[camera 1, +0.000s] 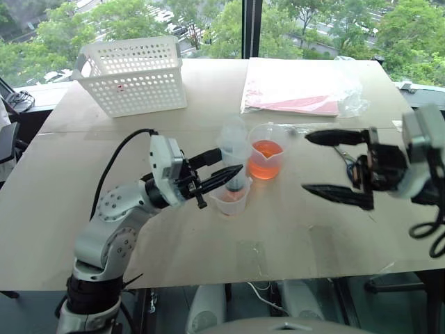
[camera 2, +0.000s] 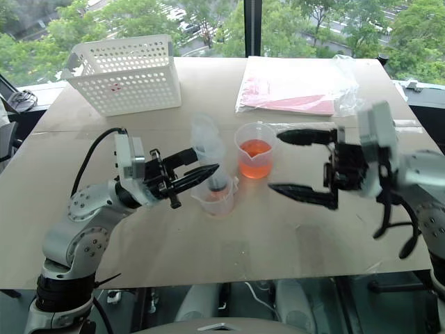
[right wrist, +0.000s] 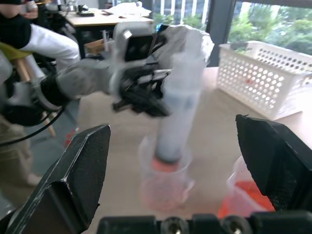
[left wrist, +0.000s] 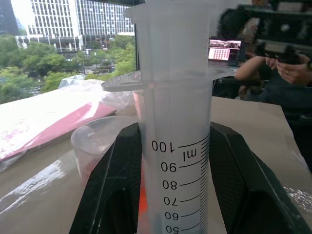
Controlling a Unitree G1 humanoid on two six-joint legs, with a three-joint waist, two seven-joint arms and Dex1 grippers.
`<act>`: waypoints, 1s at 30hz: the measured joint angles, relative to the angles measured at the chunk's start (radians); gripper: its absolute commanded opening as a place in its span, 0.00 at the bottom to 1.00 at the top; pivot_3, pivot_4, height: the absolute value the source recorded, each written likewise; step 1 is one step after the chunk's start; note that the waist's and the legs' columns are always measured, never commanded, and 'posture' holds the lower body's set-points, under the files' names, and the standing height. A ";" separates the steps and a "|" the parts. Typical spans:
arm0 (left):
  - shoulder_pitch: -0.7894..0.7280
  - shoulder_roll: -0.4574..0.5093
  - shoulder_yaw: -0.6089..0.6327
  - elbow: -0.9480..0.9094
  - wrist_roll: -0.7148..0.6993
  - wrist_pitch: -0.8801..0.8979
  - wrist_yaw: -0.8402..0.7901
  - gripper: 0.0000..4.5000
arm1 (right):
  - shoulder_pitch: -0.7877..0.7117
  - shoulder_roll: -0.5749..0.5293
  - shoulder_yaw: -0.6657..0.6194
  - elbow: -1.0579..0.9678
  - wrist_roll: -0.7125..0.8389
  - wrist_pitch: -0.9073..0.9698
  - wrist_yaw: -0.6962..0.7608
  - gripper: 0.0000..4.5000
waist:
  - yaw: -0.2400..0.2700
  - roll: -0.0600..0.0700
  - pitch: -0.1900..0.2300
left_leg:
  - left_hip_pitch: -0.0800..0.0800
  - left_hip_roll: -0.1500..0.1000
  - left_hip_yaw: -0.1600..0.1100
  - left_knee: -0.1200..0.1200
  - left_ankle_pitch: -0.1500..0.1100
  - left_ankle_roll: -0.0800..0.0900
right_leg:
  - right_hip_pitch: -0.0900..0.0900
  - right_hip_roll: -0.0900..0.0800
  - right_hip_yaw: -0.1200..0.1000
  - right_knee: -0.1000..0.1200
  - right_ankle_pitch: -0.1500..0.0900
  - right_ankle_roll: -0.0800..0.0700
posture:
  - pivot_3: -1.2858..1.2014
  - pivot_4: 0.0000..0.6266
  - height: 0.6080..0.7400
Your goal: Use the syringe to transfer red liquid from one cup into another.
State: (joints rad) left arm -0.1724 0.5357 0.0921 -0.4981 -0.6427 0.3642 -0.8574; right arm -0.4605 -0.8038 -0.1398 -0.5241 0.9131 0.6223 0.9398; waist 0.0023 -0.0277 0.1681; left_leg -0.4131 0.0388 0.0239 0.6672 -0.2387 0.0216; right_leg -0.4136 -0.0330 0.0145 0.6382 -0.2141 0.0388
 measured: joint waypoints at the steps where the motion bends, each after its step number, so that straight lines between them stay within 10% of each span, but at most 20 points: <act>1: 0.002 0.000 -0.004 0.000 0.006 -0.007 -0.002 0.32 | -0.033 0.002 0.024 0.007 -0.011 0.014 -0.016 0.98 | 0.000 0.000 0.000 | 0.000 0.000 0.000 0.000 0.000 0.000 | 0.000 0.000 0.000 0.000 0.000 0.000 | 0.52 0.24 1.00; 9: 0.032 -0.022 -0.026 0.011 0.053 -0.069 -0.009 0.32 | -0.369 0.091 0.205 0.133 -0.065 0.208 -0.104 0.98 | 0.005 0.001 0.001 | -0.002 0.000 -0.001 -0.001 0.000 0.000 | -0.002 -0.001 0.002 0.000 0.000 0.000 | 0.52 0.24 1.00; 23: 0.069 -0.037 -0.032 0.010 0.071 -0.086 0.033 0.32 | -0.467 0.210 0.252 0.168 -0.097 0.293 -0.135 0.87 | 0.008 0.001 0.000 | -0.002 0.000 -0.001 -0.001 0.000 0.000 | -0.002 -0.001 0.000 0.000 0.000 0.000 | 0.52 0.24 1.00; 30: 0.075 -0.037 -0.044 0.010 0.073 -0.087 0.045 0.32 | -0.472 0.245 0.270 0.174 -0.123 0.317 -0.159 0.21 | 0.009 0.001 0.000 | -0.002 0.000 -0.001 -0.001 0.000 0.000 | -0.002 -0.001 0.001 0.000 0.000 0.000 | 0.52 0.24 1.00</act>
State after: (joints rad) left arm -0.0976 0.4992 0.0482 -0.4885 -0.5695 0.2772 -0.8121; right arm -0.9329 -0.5590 0.1306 -0.3502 0.7897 0.9390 0.7804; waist 0.0108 -0.0270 0.1686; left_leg -0.4149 0.0391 0.0229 0.6660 -0.2388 0.0218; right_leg -0.4159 -0.0341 0.0152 0.6382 -0.2140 0.0385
